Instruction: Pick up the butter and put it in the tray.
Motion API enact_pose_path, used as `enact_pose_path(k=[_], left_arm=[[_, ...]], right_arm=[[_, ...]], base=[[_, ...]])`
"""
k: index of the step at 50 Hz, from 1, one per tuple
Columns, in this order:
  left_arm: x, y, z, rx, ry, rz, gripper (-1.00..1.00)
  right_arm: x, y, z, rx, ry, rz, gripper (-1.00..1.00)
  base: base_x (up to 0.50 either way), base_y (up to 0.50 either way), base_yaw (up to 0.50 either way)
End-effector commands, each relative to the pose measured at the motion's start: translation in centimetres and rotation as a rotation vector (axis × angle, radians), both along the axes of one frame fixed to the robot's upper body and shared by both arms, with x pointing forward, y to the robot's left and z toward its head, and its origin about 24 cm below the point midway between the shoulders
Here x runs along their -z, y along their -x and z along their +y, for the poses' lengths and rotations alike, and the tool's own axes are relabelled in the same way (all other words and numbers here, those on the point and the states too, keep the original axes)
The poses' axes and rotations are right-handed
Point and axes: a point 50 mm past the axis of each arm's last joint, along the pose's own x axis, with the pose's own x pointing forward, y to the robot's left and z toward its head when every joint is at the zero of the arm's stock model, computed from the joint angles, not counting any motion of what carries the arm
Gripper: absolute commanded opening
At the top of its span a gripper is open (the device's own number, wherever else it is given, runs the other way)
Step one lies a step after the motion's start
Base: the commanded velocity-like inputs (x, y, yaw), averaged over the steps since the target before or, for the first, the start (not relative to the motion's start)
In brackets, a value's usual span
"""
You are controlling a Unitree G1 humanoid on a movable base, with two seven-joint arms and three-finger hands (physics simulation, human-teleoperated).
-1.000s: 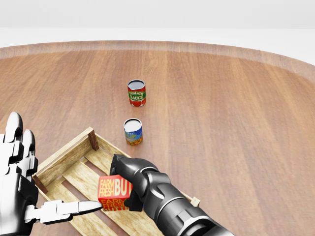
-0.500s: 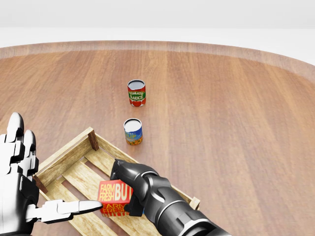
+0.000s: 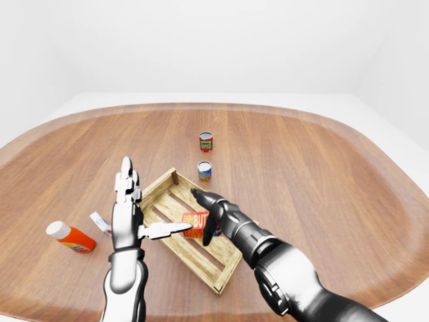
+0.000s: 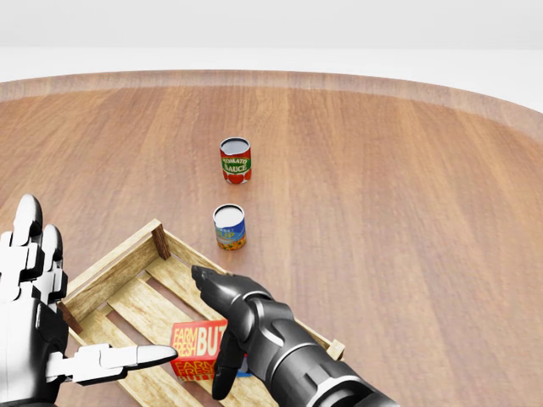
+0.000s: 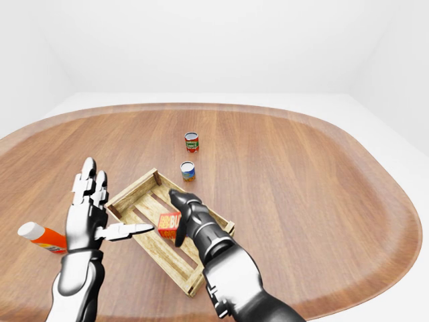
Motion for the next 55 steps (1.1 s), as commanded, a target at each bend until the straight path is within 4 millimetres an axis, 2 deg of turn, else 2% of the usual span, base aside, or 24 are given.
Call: enact_pose_path(k=[1, 14, 19, 21, 22, 27, 38, 46, 51, 55], left_arm=[[0.0, 0.0, -0.1, 0.000, -0.003, 0.000, 1.00], [0.0, 0.0, -0.1, 0.003, -0.003, -0.002, 1.00], [0.0, 0.0, -0.1, 0.003, -0.004, -0.003, 1.00], [0.2, -0.2, -0.2, 0.009, -0.003, 0.005, 1.00], [0.3, -0.2, -0.2, 0.008, -0.004, 0.005, 1.00], [0.2, -0.2, -0.4, 0.011, -0.012, 0.005, 1.00], [0.3, -0.1, -0.4, 0.008, -0.016, 0.002, 1.00], [0.1, 0.0, -0.4, 0.016, -0.006, 0.001, 1.00], [0.3, -0.1, -0.3, 0.008, -0.009, 0.004, 1.00], [0.2, 0.0, -0.2, 0.002, -0.008, 0.000, 1.00]], right_arm=[[-0.1, -0.1, -0.1, 0.007, -0.005, -0.007, 1.00], [-0.6, -0.4, 0.0, 0.019, -0.023, -0.024, 1.00], [-3.3, -1.9, 0.4, 0.044, -0.064, -0.162, 1.00], [-5.0, -2.7, 0.6, 0.050, -0.092, -0.236, 1.00], [-6.5, -3.4, 0.5, 0.048, -0.117, -0.292, 1.00], [-8.7, -3.6, 0.3, -0.004, -0.144, -0.365, 1.00], [-9.9, -3.7, -0.9, -0.002, -0.162, -0.421, 1.00], [-11.0, -2.5, -2.5, -0.025, -0.139, -0.504, 1.00], [-10.9, -1.7, -3.0, -0.026, -0.127, -0.522, 1.00], [-10.9, -1.5, -4.2, 0.005, -0.138, -0.536, 1.00]], base=[[0.00, 0.00, 0.00], [0.00, 0.00, 0.00], [0.00, 0.00, 0.00], [0.00, 0.00, 0.00], [0.00, 0.00, 0.00], [0.00, 0.00, 0.00], [0.00, 0.00, 0.00], [0.00, 0.00, 0.00], [0.00, 0.00, 0.00], [0.00, 0.00, 0.00]])
